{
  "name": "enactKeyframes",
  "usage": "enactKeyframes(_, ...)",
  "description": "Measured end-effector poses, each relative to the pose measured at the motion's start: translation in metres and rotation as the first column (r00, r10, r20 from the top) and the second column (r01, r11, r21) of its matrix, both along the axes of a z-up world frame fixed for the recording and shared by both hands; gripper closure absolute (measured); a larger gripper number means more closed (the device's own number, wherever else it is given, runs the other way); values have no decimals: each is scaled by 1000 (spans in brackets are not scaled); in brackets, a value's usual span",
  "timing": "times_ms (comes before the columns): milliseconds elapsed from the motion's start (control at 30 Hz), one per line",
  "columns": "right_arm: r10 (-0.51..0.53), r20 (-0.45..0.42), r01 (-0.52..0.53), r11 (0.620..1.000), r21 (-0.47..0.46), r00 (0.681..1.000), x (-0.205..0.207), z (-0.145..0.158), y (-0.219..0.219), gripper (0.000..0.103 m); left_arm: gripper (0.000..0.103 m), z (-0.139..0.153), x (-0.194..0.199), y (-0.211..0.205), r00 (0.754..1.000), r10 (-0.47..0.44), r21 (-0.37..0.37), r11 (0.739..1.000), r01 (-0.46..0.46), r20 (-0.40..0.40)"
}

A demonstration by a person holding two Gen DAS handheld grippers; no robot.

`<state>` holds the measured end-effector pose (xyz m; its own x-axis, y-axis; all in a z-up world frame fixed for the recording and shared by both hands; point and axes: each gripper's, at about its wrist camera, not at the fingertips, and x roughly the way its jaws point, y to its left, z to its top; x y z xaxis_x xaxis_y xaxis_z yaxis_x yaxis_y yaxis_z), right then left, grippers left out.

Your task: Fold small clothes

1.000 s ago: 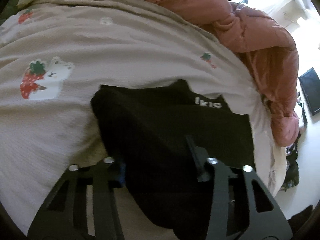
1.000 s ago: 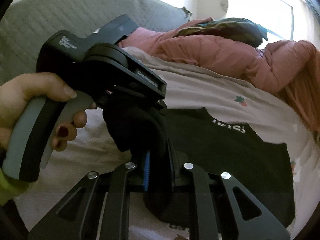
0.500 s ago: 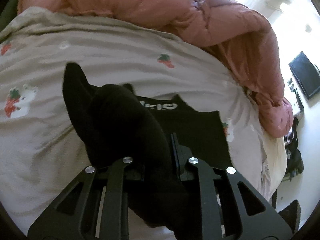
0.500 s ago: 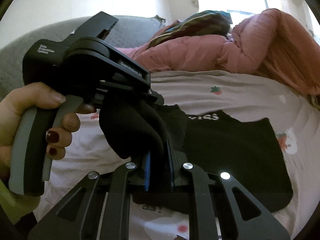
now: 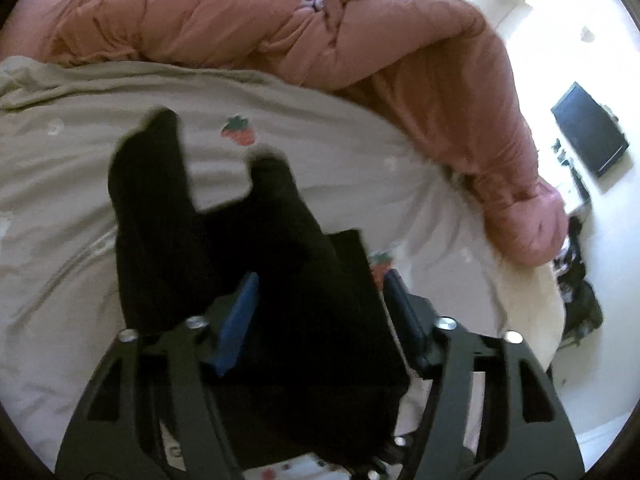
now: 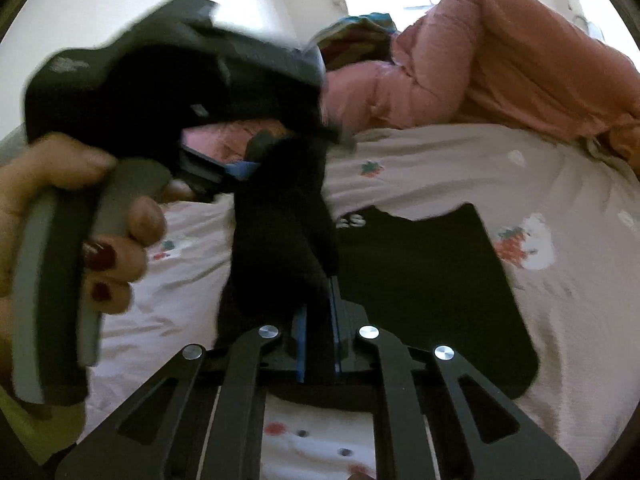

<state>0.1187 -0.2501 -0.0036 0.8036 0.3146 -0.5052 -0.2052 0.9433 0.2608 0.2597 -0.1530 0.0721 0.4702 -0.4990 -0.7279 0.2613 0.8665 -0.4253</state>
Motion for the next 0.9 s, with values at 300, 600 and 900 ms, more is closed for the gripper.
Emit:
enactKeyframes(300, -48, -178, 81, 979, 185, 983, -2, -44, -66, 92, 47, -18, -10, 28, 997, 76, 55, 996, -76, 8)
enactKeyframes(600, 30, -190, 15, 973, 230, 981, -6, -29, -77, 51, 47, -80, -23, 56, 991, 125, 158, 981, -115, -50)
enactKeyframes(900, 119, -316, -27, 959, 282, 941, 60, -17, -96, 16, 46, -85, -29, 63, 995, 90, 131, 988, -86, -30)
